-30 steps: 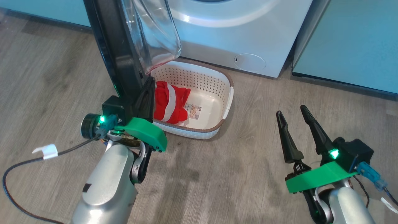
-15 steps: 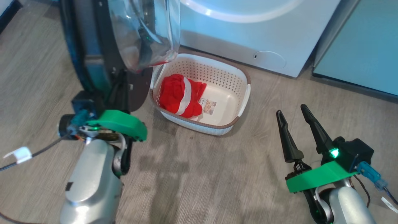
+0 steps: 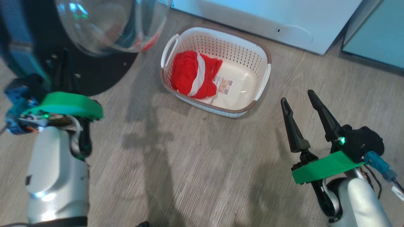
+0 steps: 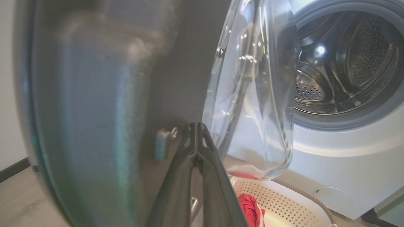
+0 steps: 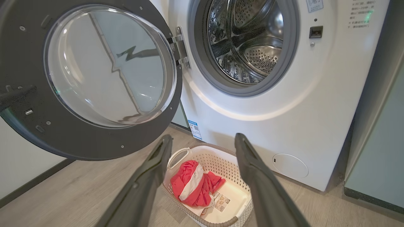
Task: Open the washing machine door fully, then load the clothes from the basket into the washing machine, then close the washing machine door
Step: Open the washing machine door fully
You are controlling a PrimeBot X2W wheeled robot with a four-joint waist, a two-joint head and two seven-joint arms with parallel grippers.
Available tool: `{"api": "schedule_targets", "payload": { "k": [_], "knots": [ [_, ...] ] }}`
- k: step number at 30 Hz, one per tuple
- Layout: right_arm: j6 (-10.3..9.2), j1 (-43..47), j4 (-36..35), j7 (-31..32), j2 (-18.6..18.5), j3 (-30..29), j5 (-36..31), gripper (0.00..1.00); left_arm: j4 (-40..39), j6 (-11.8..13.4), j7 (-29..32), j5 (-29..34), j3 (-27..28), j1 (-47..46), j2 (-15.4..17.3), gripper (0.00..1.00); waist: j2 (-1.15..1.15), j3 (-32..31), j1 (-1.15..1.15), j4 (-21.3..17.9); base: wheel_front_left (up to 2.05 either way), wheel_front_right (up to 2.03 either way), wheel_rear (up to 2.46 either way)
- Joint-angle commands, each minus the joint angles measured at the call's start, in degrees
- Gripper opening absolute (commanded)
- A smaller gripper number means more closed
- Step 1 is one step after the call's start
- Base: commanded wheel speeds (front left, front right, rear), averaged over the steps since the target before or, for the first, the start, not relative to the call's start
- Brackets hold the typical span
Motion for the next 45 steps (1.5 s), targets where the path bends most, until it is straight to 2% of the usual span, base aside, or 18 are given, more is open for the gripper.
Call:
{"api": "schedule_targets", "payload": {
  "k": [1,8,14,26,30,33,38,45],
  "knots": [
    [0.45,-1.3,-2.2,0.3,0.3,1.3,-0.5,1.0,-1.5,-0.4,-0.3,0.4,2.7,-1.9,2.7,0.0,0.0,1.2,0.0,0.3,0.0,0.0,0.0],
    [0.45,-1.4,-3.9,1.7,0.3,1.0,-1.7,1.0,1.0,-1.7,-0.3,0.6,9.7,-5.7,4.8,0.0,0.0,3.9,0.0,0.4,0.0,0.0,0.0],
    [0.45,-1.9,-5.1,2.6,0.3,0.9,-2.4,1.0,3.9,-2.9,-0.3,1.2,14.8,-9.6,8.4,0.0,0.0,5.7,0.0,0.1,0.0,0.0,0.0],
    [0.45,-2.2,-7.1,4.1,0.3,0.5,-4.0,1.0,10.7,-4.9,-0.3,3.3,21.0,-16.8,15.2,0.0,0.0,9.1,0.0,-0.3,0.0,0.0,0.0],
    [0.45,-2.1,-7.2,4.3,0.3,0.1,-3.9,1.0,11.7,-5.6,-0.3,4.3,21.7,-17.8,15.8,0.0,0.0,9.3,0.0,-0.3,0.0,0.0,0.0],
    [0.45,-2.2,-6.7,4.3,0.3,-0.6,-0.5,1.0,11.5,-6.2,-0.3,5.3,21.8,-17.8,15.8,0.0,0.0,9.0,0.0,-0.4,0.0,0.0,0.0],
    [0.45,-2.7,-6.1,4.0,0.3,-0.9,0.3,1.0,10.6,-7.2,-0.3,6.4,21.8,-17.1,15.3,0.0,0.0,7.9,0.0,-0.4,0.0,0.0,0.0],
    [0.45,-2.8,-3.8,2.0,0.3,-1.2,2.0,1.0,7.3,-8.8,-0.3,8.3,19.5,-13.8,14.2,0.0,0.0,4.3,0.0,-1.3,0.0,0.0,0.0]
  ]
}}
